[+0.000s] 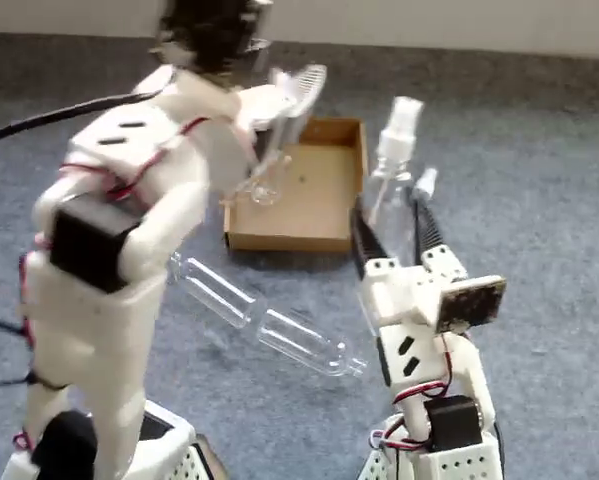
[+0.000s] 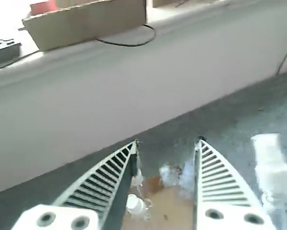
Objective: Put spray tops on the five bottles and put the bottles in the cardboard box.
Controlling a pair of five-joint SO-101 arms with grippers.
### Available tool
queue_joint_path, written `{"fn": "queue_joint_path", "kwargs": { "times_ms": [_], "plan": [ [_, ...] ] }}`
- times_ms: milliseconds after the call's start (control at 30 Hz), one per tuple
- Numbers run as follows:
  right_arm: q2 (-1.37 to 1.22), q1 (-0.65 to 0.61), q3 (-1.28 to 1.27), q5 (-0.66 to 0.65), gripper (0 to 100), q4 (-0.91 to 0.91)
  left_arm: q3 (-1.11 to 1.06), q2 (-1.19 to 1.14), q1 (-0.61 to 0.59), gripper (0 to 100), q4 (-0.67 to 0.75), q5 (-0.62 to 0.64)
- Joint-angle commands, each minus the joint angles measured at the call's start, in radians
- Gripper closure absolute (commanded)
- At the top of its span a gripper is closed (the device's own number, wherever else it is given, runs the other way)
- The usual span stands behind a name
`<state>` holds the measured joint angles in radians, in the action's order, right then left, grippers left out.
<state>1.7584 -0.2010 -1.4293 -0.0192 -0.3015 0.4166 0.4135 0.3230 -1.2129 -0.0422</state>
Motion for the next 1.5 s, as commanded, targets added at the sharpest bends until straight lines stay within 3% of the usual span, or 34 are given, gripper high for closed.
{"fn": "queue_joint_path", "kwargs": {
  "times_ms": [0, 267, 400, 567, 700, 833, 1000, 1133, 1300, 1467],
  "plan": [
    [-0.002, 0.134, 0.015, -0.018, 99.5, 0.119, 0.004, 0.114, -0.051, 82, -0.107, -0.008],
    [-0.002, 0.217, 0.015, -0.018, 99.5, 0.171, 0.002, 0.18, -0.056, 82, -0.417, -0.008],
    [-0.004, 0.268, -0.028, -0.078, 99.5, 0.229, -0.056, 0.18, -0.051, 81, -0.534, -0.008],
    [-0.004, 0.231, -0.081, -0.087, 99.5, 0.111, -0.225, 0.182, -0.05, 81, -0.532, -0.011],
    [-0.004, 0.073, 0.01, -0.087, 99.5, -0.096, -0.308, 0.182, -0.008, 81, -0.532, -0.098],
    [-0.018, -0.044, 0.131, -0.037, 99.5, -0.185, -0.407, 0.248, 0.021, 81, -0.514, -0.11],
    [-0.3, -0.047, 0.289, 0.009, 99.5, -0.243, -0.688, 0.536, 0.027, 81, -0.351, -0.173],
    [-0.55, 0.004, 0.435, 0.005, 99.5, -0.249, -0.951, 0.719, -0.084, 81, -0.235, -0.23],
    [-0.748, 0.222, 0.498, 0.003, 99.5, 0.001, -1.218, 0.86, -0.242, 81, -0.078, -0.258],
    [-0.875, 0.421, 0.346, -0.049, 99.5, 0.44, -1.365, 0.966, -0.285, 81, -0.041, -0.249]
  ]
}}
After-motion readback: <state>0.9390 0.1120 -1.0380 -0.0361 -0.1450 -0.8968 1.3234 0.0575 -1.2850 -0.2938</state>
